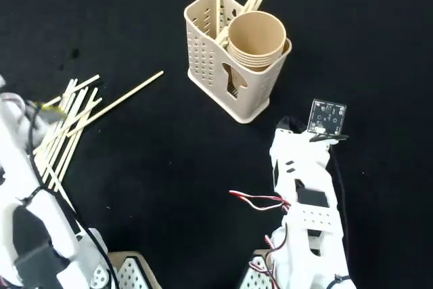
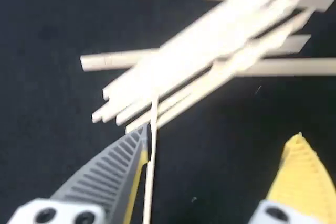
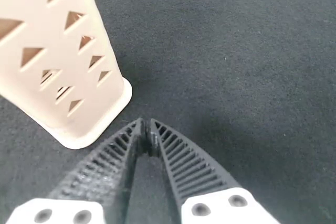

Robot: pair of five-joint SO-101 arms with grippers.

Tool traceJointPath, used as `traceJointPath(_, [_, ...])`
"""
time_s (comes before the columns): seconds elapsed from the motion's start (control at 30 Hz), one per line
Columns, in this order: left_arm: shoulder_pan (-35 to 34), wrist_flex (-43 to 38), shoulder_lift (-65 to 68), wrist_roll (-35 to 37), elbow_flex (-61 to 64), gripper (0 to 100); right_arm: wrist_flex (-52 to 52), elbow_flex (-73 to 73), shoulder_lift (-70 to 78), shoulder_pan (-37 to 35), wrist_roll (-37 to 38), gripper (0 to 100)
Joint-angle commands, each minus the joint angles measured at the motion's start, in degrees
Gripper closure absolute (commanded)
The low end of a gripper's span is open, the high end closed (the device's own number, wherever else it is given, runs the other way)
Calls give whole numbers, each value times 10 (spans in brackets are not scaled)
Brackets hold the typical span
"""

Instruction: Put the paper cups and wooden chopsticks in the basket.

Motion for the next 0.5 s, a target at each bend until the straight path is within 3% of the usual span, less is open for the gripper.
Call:
traceJointPath(0.0, [-41,-111,-38,-6,170,618,-10,-1,-13,-5,3,983])
traceJointPath(0.17, [-64,-303,-87,-18,334,618,-10,-1,-13,-5,3,983])
traceJointPath(0.47, [-61,-353,-110,-48,410,700,-10,-1,-13,-5,3,983])
